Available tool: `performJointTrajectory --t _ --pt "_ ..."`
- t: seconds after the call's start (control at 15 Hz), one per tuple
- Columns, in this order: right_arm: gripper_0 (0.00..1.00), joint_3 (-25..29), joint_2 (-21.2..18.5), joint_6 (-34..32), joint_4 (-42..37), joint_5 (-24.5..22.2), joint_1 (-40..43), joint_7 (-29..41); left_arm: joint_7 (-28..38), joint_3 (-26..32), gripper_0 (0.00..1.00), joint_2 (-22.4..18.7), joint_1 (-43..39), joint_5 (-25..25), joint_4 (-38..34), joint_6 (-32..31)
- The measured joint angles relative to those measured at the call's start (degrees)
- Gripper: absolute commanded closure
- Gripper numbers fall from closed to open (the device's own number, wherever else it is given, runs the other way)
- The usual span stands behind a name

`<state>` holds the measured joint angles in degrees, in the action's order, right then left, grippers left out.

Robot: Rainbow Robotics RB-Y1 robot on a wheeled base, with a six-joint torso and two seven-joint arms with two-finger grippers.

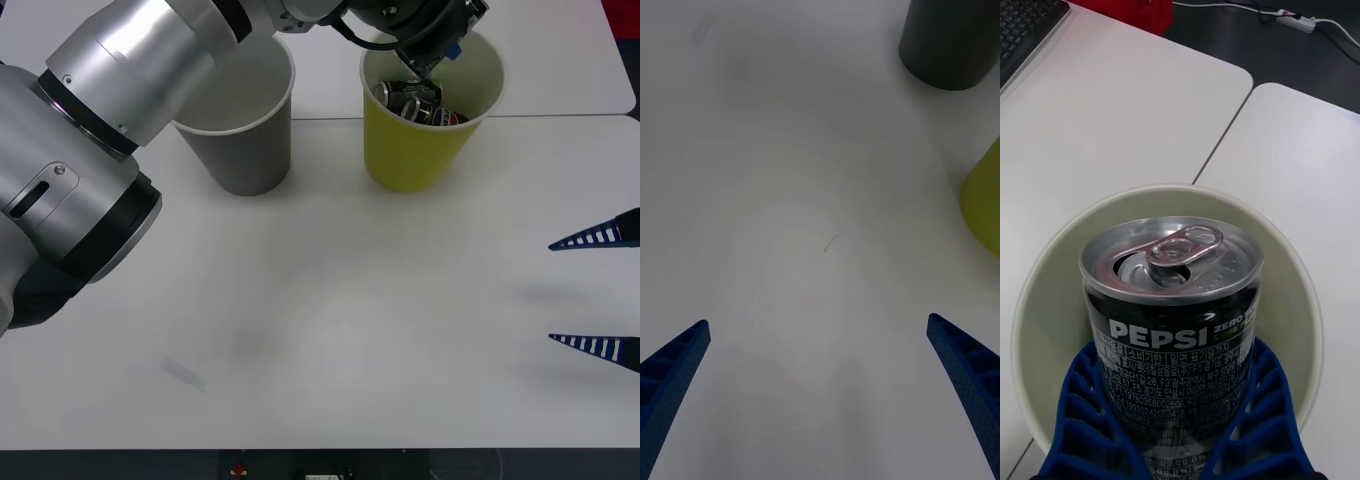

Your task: Put the can into the green bin and the plastic bottle into the gray bin

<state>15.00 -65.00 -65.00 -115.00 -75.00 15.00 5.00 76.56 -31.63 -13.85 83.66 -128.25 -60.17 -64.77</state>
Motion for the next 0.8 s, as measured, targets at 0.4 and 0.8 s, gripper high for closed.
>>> performJointTrajectory --t 0.4,0.8 --pt "0.00 0.0 0.0 0.0 0.0 0.0 0.0 0.0 -1.0 -0.9 0.00 0.1 0.0 0.1 0.4 1.9" --pt "0.00 0.0 0.0 0.0 0.0 0.0 0.0 0.0 -6.9 -0.5 0.00 -2.7 -3.7 3.6 -5.8 1.8"
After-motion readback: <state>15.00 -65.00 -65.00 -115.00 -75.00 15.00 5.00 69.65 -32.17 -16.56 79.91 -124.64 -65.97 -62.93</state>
